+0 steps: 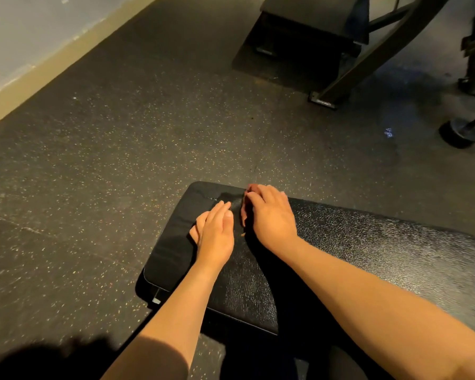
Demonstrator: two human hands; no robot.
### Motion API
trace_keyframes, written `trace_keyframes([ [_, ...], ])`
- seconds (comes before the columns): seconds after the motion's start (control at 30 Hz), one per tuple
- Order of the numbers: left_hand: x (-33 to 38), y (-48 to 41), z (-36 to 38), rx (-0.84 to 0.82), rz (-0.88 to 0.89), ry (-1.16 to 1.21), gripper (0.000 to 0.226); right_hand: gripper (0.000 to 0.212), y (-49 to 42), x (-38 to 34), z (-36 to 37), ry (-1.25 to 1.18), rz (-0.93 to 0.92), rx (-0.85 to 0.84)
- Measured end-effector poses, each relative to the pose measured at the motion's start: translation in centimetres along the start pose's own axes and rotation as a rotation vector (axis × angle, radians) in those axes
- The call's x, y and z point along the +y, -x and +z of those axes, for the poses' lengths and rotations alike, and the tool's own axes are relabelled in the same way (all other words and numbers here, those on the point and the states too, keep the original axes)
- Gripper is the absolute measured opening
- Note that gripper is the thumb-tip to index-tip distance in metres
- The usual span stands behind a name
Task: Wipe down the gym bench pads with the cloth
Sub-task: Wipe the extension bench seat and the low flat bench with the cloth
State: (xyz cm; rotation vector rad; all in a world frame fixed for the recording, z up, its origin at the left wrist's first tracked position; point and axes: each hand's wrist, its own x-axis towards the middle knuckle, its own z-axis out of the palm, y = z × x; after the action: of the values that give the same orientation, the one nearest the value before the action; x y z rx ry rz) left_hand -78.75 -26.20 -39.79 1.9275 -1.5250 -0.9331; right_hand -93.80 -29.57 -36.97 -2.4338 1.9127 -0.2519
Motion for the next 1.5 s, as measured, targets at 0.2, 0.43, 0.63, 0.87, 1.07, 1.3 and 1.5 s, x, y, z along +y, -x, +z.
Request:
trace_keyframes([
  [0.2, 0.0, 0.0, 0.0, -0.035, -0.049, -0.006, 0.045, 0.042, 0.3, -2.8, 1.4, -0.05, -0.021, -0.08],
  [0.43, 0.1, 0.0, -0.3, -0.081, -0.043, -0.047, 0.046, 0.04, -0.8, 0.8, -0.5, -0.044, 0.133, 0.029],
  [0.63, 0.5, -0.3, -0.3, -0.093, -0.078, -0.058, 0.045, 0.038, -0.5, -2.3, 1.5, -0.135, 0.028, 0.012],
  [0.87, 1.0, -0.3, 0.0, -0.093, -0.064, -0.076, 0.046, 0.035, -0.6, 0.6, 0.0, 0.006, 0.15, 0.062],
  [1.07, 0.4, -0.2, -0.6, -0.076, -0.047, -0.023, 0.046, 0.037, -1.7, -2.1, 1.5, -0.116, 0.072, 0.005],
  [1.3, -0.8, -0.8, -1.4, 0.015, 0.005, 0.001, 0.046, 0.034, -2.5, -1.3, 2.4, -0.151, -0.153, 0.012],
  [1.5, -2.6, -0.8, -1.4, 0.074, -0.023, -0.032, 0.045, 0.026, -2.0, -5.2, 3.6, -0.179, -0.19, 0.008],
])
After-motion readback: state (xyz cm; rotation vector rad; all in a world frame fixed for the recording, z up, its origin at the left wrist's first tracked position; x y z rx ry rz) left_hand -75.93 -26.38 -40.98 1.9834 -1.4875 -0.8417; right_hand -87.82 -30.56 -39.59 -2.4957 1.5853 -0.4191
